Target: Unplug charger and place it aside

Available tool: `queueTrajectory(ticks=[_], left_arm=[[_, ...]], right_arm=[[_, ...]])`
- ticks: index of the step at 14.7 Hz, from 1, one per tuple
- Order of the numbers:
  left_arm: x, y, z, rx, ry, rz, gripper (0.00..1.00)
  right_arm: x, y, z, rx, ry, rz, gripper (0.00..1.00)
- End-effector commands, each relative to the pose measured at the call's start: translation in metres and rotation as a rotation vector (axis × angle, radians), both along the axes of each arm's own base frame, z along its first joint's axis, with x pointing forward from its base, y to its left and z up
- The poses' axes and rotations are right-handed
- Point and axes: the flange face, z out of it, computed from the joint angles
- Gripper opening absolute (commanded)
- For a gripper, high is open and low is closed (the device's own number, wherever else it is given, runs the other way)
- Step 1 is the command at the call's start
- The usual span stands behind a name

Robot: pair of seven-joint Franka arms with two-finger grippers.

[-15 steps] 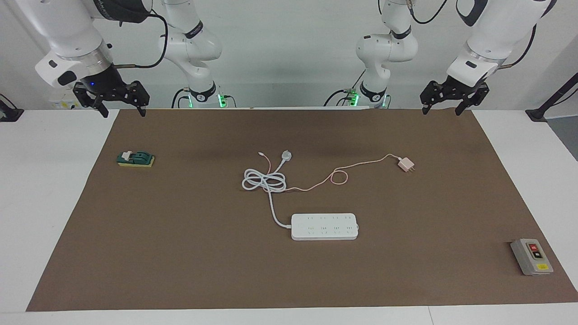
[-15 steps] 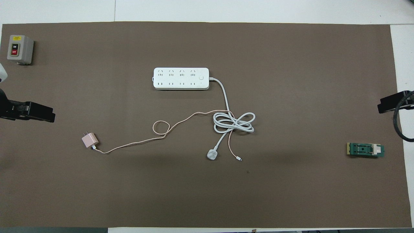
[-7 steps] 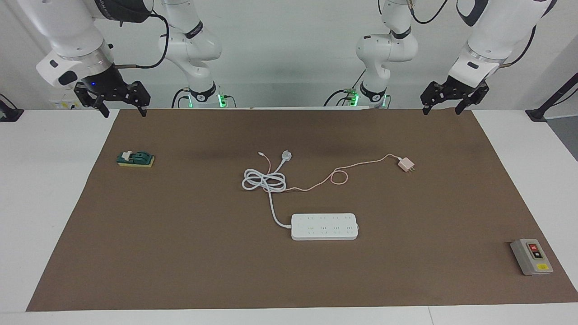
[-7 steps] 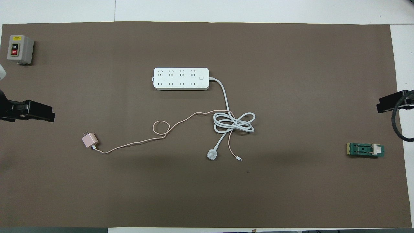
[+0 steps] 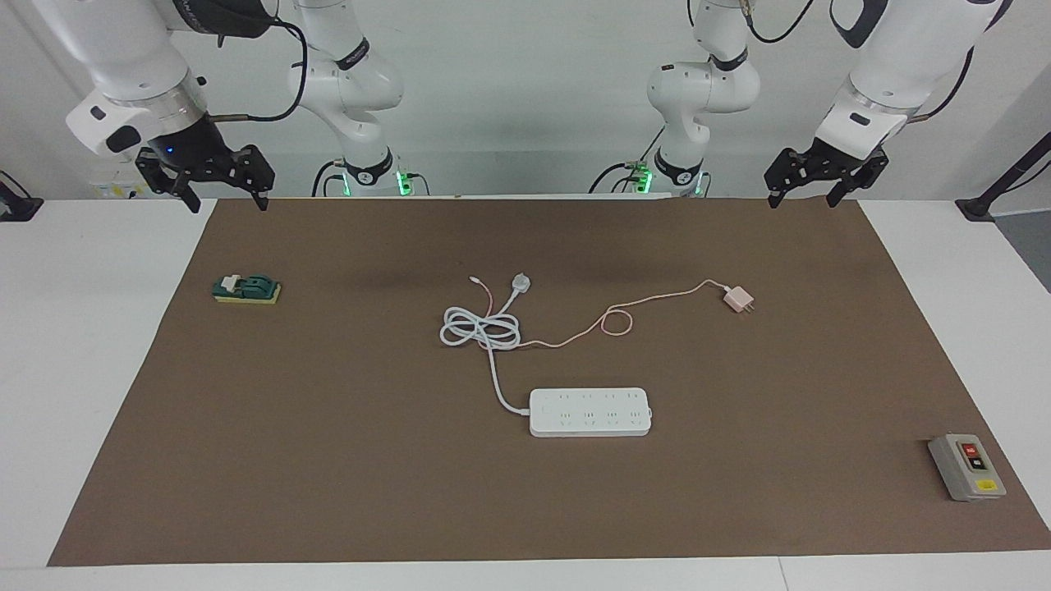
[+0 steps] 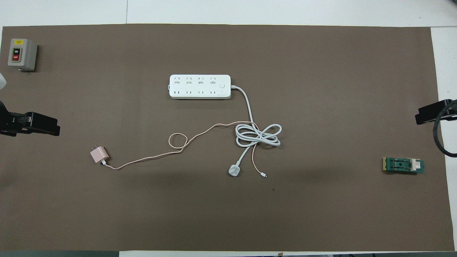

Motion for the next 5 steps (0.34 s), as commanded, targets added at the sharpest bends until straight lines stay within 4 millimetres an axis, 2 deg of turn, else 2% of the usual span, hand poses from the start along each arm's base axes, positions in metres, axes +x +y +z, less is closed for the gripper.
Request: queueTrajectory(ticks=[1, 5], left_arm=[[-0.0084, 0.0037, 0.0006, -0.011, 0.004, 0.02, 1.0], [-0.0085, 0.0045, -0.0002, -0.011, 0.007, 0.012, 1.0]], right_arm=[[-0.0026, 0.0007, 0.003, 0.02, -0.018, -0.016, 1.0], [-0.0026, 0.0016, 0.003, 0.02, -0.018, -0.014, 1.0]])
